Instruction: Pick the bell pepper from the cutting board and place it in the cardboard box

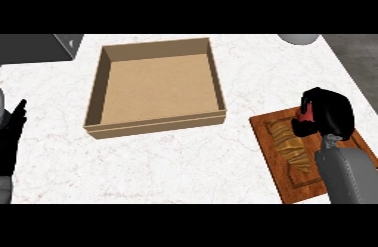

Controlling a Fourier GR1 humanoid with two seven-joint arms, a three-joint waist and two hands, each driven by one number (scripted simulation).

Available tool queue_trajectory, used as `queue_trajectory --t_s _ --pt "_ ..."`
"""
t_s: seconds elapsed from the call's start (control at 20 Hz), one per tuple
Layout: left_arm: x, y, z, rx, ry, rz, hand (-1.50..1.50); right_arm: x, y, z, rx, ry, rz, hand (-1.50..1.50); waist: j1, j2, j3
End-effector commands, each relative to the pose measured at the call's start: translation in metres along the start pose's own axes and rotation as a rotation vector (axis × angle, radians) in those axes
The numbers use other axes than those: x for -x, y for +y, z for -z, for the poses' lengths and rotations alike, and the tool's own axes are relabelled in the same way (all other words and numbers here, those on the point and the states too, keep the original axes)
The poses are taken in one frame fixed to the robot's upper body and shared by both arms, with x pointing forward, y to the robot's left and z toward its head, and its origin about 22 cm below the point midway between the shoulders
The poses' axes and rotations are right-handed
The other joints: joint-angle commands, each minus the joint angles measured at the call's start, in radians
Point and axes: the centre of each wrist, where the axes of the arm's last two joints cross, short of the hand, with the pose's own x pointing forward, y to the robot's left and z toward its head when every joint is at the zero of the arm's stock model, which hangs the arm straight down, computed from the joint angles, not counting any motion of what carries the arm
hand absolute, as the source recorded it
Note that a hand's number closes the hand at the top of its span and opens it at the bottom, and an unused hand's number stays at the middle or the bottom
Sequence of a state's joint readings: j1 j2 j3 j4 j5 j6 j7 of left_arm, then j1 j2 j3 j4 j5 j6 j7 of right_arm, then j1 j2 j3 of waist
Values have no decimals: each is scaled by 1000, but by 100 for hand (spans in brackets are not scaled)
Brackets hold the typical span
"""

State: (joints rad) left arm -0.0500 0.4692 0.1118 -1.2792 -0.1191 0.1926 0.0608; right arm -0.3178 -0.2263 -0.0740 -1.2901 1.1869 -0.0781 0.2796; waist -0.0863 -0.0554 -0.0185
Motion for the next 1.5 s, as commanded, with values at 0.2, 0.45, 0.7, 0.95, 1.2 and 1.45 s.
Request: queue_trajectory --t_s 0.2,0.45,0.7,0.95,1.2,1.45 --pt "-6 -10 1 32 -39 -3 0 -150 -63 -56 277 -22 113 150 57 27 11" --pt "-26 -16 5 69 -90 -17 0 -215 -104 -96 286 26 141 150 114 44 16" --pt "-35 -43 9 84 -121 -24 0 -269 -127 -95 304 63 271 150 131 59 16" --pt "-34 -46 7 70 -135 -18 0 -281 -128 -47 279 115 357 150 135 67 17" --pt "-45 -32 12 85 -132 -9 0 -284 -134 -8 220 161 433 150 151 69 18" --pt "-51 -37 18 81 -134 -13 0 -280 -109 28 226 153 445 150 150 78 18"
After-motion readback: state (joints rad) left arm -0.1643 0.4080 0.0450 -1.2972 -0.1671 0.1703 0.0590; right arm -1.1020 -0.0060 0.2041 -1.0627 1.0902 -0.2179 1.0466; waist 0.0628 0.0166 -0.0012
